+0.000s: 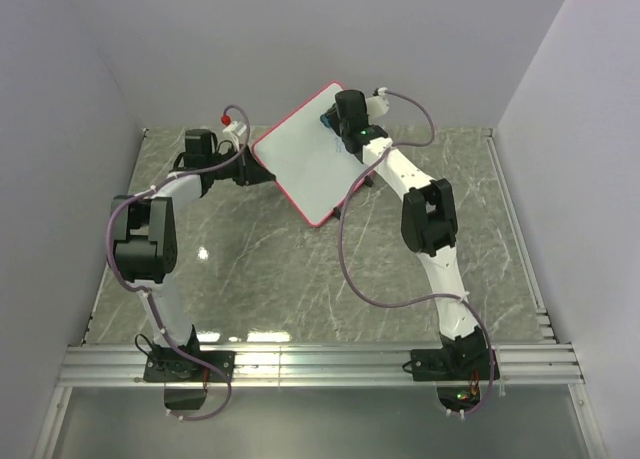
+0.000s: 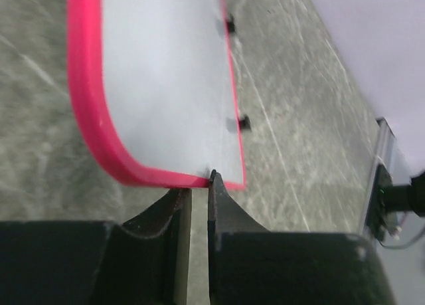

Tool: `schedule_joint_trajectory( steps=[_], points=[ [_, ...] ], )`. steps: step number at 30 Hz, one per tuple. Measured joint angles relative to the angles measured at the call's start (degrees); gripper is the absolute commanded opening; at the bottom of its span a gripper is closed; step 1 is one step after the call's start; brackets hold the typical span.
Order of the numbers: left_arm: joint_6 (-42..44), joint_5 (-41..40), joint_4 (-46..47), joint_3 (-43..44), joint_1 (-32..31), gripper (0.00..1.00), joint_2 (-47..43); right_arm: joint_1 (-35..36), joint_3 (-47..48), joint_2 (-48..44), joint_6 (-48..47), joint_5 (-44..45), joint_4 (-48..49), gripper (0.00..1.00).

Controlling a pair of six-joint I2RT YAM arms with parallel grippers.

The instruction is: Erase the whiteboard

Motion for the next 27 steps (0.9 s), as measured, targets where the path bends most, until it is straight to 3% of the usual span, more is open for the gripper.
schedule_joint_trajectory(
  steps=[5, 11, 16, 22, 27],
  points=[
    [3.19, 3.02, -4.17, 0.07, -2.38, 0.0, 0.0, -0.11, -2.82, -0.07, 0.87, -0.9, 4.28, 0.0],
    [8.63, 2.1, -7.5, 0.11, -5.42, 0.0, 1.16, -0.66, -29.62, -12.35, 4.7, 0.48, 12.68, 0.0],
    [10.23, 1.84, -9.18, 0.17, -5.03, 0.0, 1.29, -0.79, -41.72, -17.88, 7.43, 0.7, 13.35, 0.0],
    [9.27, 0.15, -5.97, -2.34, -5.16, 0.0, -0.13, -0.87, -42.03, -18.05, 8.09, 0.66, 13.42, 0.0],
    [8.81, -0.59, -4.92, -4.7, -5.42, 0.0, -2.21, -1.03, -34.77, -14.34, 7.28, -0.11, 9.77, 0.0]
  ],
)
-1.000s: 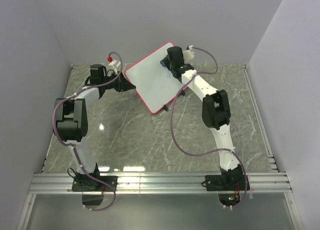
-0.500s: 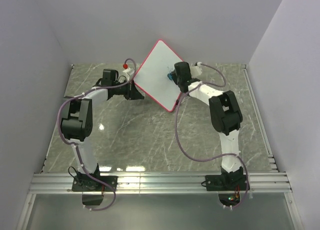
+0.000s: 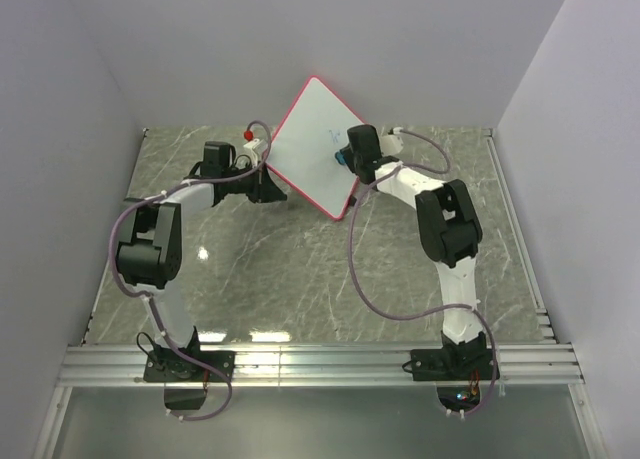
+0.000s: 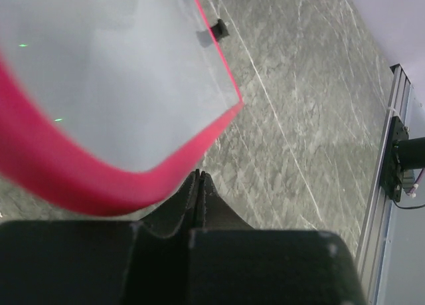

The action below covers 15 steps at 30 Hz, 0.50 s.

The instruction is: Erase the whiteboard

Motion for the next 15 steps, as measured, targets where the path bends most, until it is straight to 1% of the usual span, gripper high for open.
schedule_joint_trajectory(
  steps=[7, 9, 10, 11, 12, 13, 15],
  points=[
    [0.15, -0.52, 0.28, -1.16, -0.04, 0.0, -1.11, -1.79, 16.92, 10.8, 1.05, -1.79, -1.42, 0.0],
    [0.13, -0.68, 0.28, -1.64, -0.07, 0.01, -1.64, -2.47, 19.1, 12.31, 2.19, -2.43, -1.49, 0.0],
    [-0.02, -0.76, 0.59, -2.16, -0.07, 0.17, -2.12, -2.75, 19.47, 12.55, 2.71, -2.67, -1.42, 0.0],
    [-0.11, -0.74, 0.85, -2.62, -0.07, 0.28, -2.54, -2.97, 19.47, 12.59, 3.39, -2.91, -1.49, 0.0],
    [-1.16, -0.74, 2.14, -3.8, -0.07, 0.52, -3.5, -3.02, 19.45, 12.59, 3.67, -3.02, -1.49, 0.0],
    [-2.34, -0.72, 4.0, -5.46, -0.09, 0.89, -4.59, -3.04, 19.19, 12.59, 3.89, -3.06, -1.31, 0.0],
    [-6.38, -0.57, 8.0, -9.4, -0.11, 0.92, -7.3, -3.02, 17.53, 12.31, 4.7, -3.08, 0.46, 0.0]
  ],
)
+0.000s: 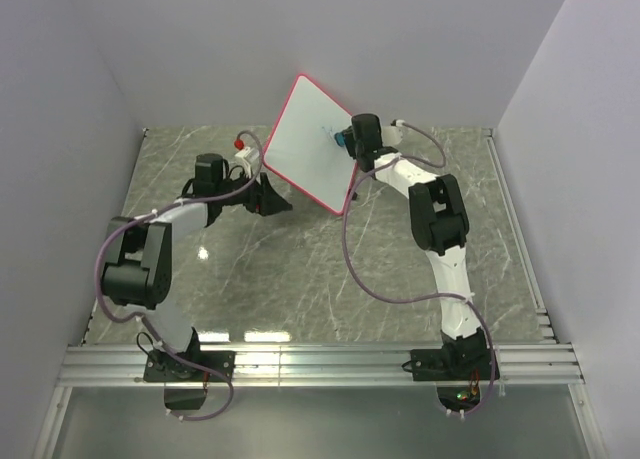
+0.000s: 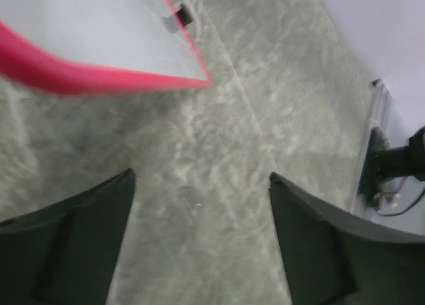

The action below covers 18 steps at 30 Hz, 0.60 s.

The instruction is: Erase the whiteboard

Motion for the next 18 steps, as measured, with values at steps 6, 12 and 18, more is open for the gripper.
schedule_joint_trajectory(
  steps=[6, 12, 18],
  points=[
    [-16.26, -1.9, 22.14, -13.94, -0.55, 0.99, -6.73, -0.37, -10.88, -4.2, 2.32, 0.04, 5.7, 0.0],
    [-26.32, -16.02, 36.37, -17.86, -5.42, 0.99, -6.19, -0.66, -19.26, -7.96, 2.32, -0.33, 8.68, 0.0],
    [-29.0, -25.9, 40.06, -9.49, -9.92, 0.94, 3.19, -1.62, -22.18, -10.12, -0.24, -2.49, 7.8, 0.0]
  ],
)
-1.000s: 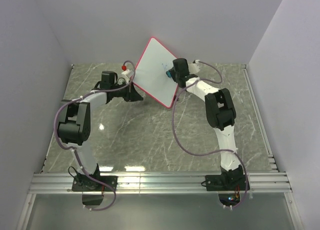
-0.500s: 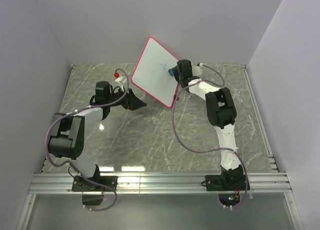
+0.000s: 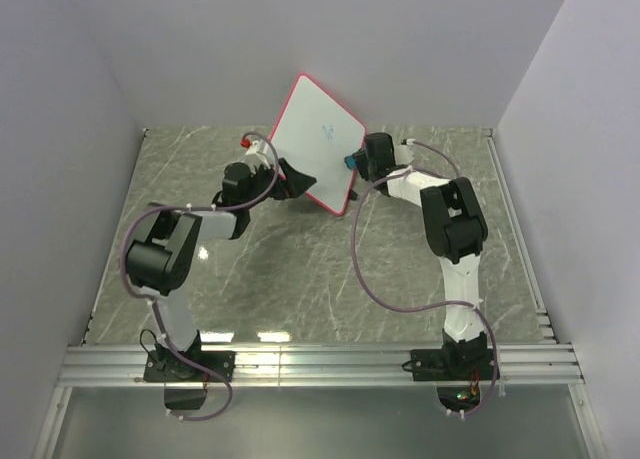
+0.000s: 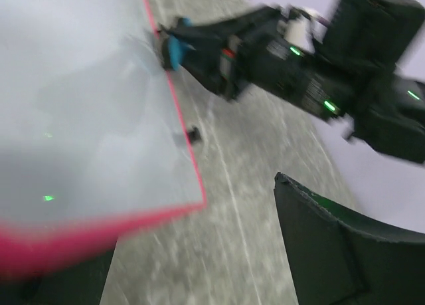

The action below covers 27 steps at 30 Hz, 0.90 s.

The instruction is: Erase the whiteboard

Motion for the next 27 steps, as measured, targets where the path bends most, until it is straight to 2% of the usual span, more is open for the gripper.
schedule_joint_trajectory(
  steps=[3, 5, 6, 7, 9, 12, 13, 14, 15, 20, 27],
  points=[
    [-0.39, -4.5, -0.28, 4.92, -0.68, 0.91, 5.14, -0.81, -1.62, -1.27, -1.86, -1.42, -0.83, 0.0],
    [-0.55, -6.67, -0.39, 6.95, -0.57, 0.83, 7.17, -1.49, -2.71, -2.1, -2.97, -2.45, -1.33, 0.0],
    [-0.7, -7.28, -0.35, 7.82, -0.55, 0.77, 8.07, -1.97, -3.34, -2.56, -3.63, -2.97, -1.51, 0.0],
    [-1.01, -7.78, -0.2, 9.25, -0.57, 0.61, 9.35, -2.51, -4.11, -3.04, -4.28, -3.5, -1.77, 0.0],
    [-2.45, -7.39, 0.44, 11.58, -0.57, 0.5, 11.91, -3.56, -5.46, -3.82, -5.38, -4.33, -2.21, 0.0],
    [-9.79, -5.25, 2.58, 14.38, -0.81, 0.33, 13.88, -4.76, -6.8, -4.35, -6.51, -5.09, -2.64, 0.0],
    [-10.25, -5.14, 2.78, 14.91, -0.96, 0.12, 14.14, -5.14, -7.23, -4.42, -6.88, -5.44, -2.62, 0.0],
    [-9.25, -5.38, 3.39, 15.15, -1.2, 0.04, 14.56, -5.51, -7.56, -4.42, -7.15, -5.64, -2.75, 0.0],
    [-9.22, -5.44, 3.89, 15.28, -1.33, 0.0, 14.75, -5.79, -7.91, -4.42, -7.37, -5.95, -2.75, 0.0],
    [-8.11, -3.72, 1.6, 17.46, -0.94, 0.0, 15.5, -6.21, -8.35, -4.42, -8.15, -7.3, -2.71, 0.0],
    [-0.2, 3.26, -9.29, 21.86, 0.85, 0.0, 15.04, -6.21, -8.68, -4.44, -8.15, -9.53, -0.94, 0.0]
  ],
)
